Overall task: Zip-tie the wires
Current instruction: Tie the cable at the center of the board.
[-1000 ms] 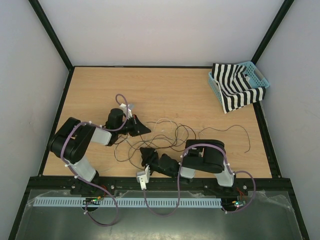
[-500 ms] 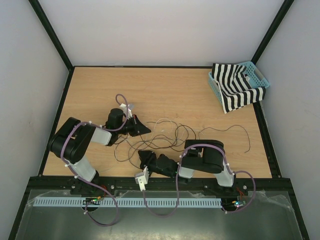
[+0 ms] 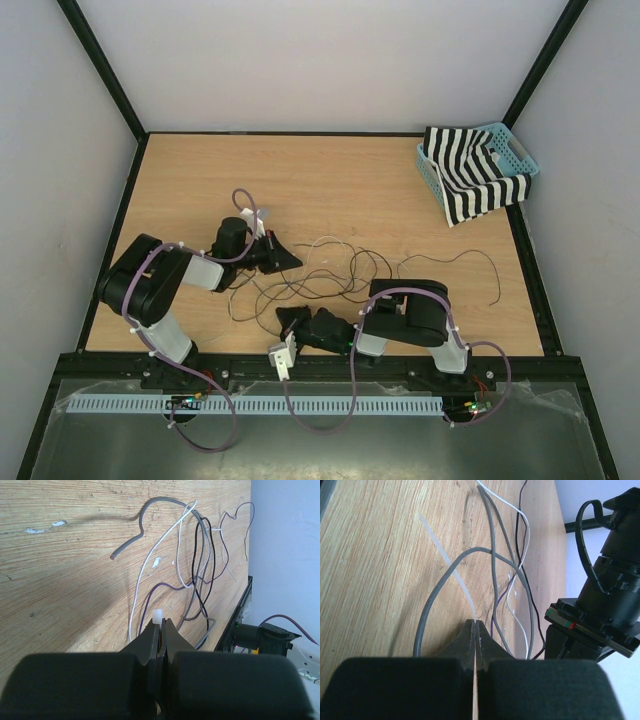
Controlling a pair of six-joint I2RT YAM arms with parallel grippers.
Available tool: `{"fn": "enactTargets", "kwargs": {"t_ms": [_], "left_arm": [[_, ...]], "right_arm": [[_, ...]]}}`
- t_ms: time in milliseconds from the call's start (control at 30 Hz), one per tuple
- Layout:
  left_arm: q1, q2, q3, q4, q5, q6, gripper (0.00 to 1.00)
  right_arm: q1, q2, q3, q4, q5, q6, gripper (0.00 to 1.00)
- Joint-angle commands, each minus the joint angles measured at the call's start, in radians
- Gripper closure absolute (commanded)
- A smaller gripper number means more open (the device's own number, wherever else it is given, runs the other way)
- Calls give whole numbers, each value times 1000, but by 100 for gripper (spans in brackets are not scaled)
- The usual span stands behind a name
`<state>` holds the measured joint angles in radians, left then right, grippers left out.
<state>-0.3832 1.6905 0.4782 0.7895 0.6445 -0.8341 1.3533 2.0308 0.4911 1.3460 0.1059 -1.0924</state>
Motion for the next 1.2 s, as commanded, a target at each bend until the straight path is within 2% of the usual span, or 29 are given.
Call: {"fn": "enactTargets", "kwargs": {"t_ms": [0, 100, 233, 667, 900, 1167], "left_arm": [[-2, 2, 20, 15, 17, 4, 100], [-2, -3, 20, 13, 20, 7, 100], [0, -6, 18, 16, 24, 9, 100], [0, -15, 22, 15, 43, 21, 100], [0, -15, 24, 16, 58, 35, 100], [0, -23, 26, 20, 66, 36, 100]], "right_arm": [[1, -55, -3, -21, -19, 152, 100], [-16, -115, -3, -95, -50, 278, 100], [-42, -177, -32, -110, -74, 419, 100], [-192, -294, 36, -415, -271, 697, 100], [-275, -308, 88, -486, -385, 847, 100], [-329, -313, 115, -514, -422, 969, 100]]}}
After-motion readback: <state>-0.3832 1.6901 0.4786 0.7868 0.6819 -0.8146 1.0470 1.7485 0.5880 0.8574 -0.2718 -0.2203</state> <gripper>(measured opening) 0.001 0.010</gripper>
